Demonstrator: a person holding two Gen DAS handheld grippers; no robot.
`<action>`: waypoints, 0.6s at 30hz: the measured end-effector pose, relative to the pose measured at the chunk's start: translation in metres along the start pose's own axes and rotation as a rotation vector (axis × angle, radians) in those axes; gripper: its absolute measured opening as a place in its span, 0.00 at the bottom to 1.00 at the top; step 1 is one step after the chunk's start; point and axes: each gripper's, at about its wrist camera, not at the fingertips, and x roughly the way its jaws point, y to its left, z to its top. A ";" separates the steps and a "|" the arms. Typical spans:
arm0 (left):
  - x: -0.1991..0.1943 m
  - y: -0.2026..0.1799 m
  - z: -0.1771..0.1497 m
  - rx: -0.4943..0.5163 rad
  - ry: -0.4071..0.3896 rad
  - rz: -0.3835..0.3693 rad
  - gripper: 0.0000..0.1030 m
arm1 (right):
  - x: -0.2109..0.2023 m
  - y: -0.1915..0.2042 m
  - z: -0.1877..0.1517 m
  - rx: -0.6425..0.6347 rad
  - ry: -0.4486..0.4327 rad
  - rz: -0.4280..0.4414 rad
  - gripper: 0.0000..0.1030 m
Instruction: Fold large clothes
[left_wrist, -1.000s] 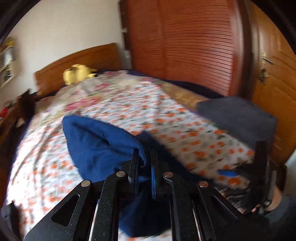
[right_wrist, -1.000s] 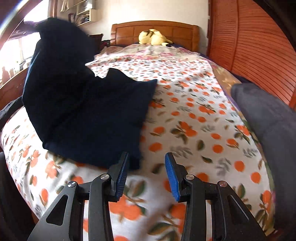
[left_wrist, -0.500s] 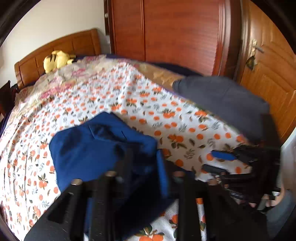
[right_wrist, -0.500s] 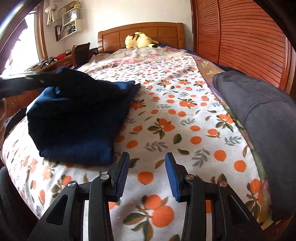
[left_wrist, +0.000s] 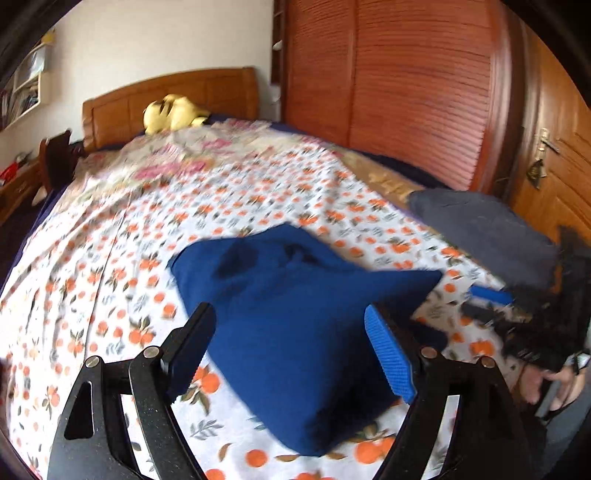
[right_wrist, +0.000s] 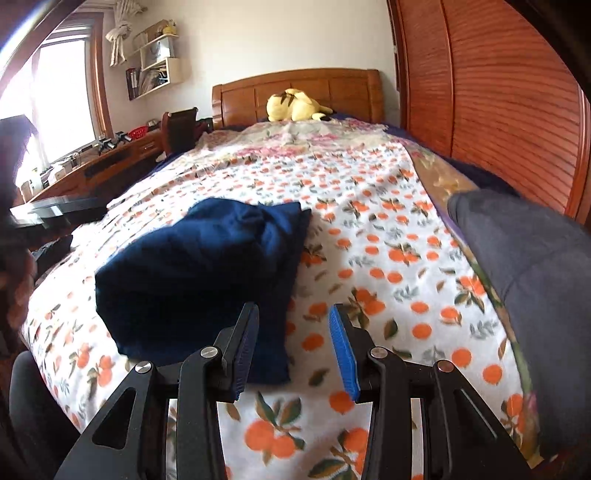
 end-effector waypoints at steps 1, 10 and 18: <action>0.003 0.003 -0.003 -0.002 0.006 0.001 0.81 | 0.000 0.003 0.004 -0.004 -0.009 0.002 0.40; 0.027 0.026 -0.033 -0.010 0.083 -0.013 0.81 | 0.005 0.042 0.044 -0.048 -0.061 0.074 0.40; 0.034 0.038 -0.054 -0.070 0.094 -0.099 0.81 | 0.066 0.043 0.039 -0.022 0.080 0.067 0.40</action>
